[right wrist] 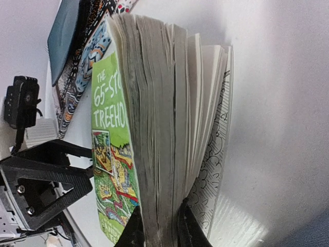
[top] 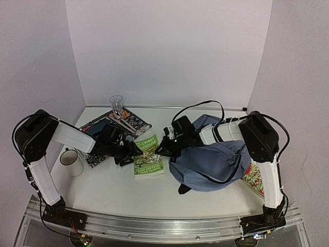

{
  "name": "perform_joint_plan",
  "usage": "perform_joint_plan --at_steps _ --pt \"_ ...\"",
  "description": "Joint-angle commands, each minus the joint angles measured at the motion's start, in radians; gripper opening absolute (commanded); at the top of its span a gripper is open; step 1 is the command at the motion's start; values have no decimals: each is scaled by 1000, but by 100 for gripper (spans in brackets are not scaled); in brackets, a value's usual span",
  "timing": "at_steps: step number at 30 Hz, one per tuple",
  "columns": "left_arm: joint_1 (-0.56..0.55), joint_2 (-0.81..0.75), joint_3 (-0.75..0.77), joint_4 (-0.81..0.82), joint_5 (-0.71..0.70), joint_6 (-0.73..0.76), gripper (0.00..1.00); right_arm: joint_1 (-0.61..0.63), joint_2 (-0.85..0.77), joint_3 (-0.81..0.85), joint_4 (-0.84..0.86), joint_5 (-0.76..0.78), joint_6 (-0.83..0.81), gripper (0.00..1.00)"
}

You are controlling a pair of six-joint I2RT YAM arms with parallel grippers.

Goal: Pack the student bag
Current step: Pick up the book from the center of the board, then pass from the right arm to the left

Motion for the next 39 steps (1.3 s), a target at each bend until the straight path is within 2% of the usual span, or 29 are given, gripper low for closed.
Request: perform_joint_plan --at_steps 1,6,15,22,32,39 --pt "9 -101 -41 39 -38 -25 69 10 -94 -68 125 -121 81 0" --pt "15 -192 -93 41 -79 -52 75 -8 -161 -143 276 -134 184 0" --pt "16 -323 -174 91 -109 -140 89 -23 -265 -221 527 -59 365 0" --pt "15 -352 -200 195 -64 -197 94 -23 -322 -236 610 45 450 0" --pt "7 -337 -262 521 9 -341 94 -4 -360 -208 672 161 520 0" --pt "-33 -280 -200 606 26 -345 87 12 -349 -204 710 190 555 0"
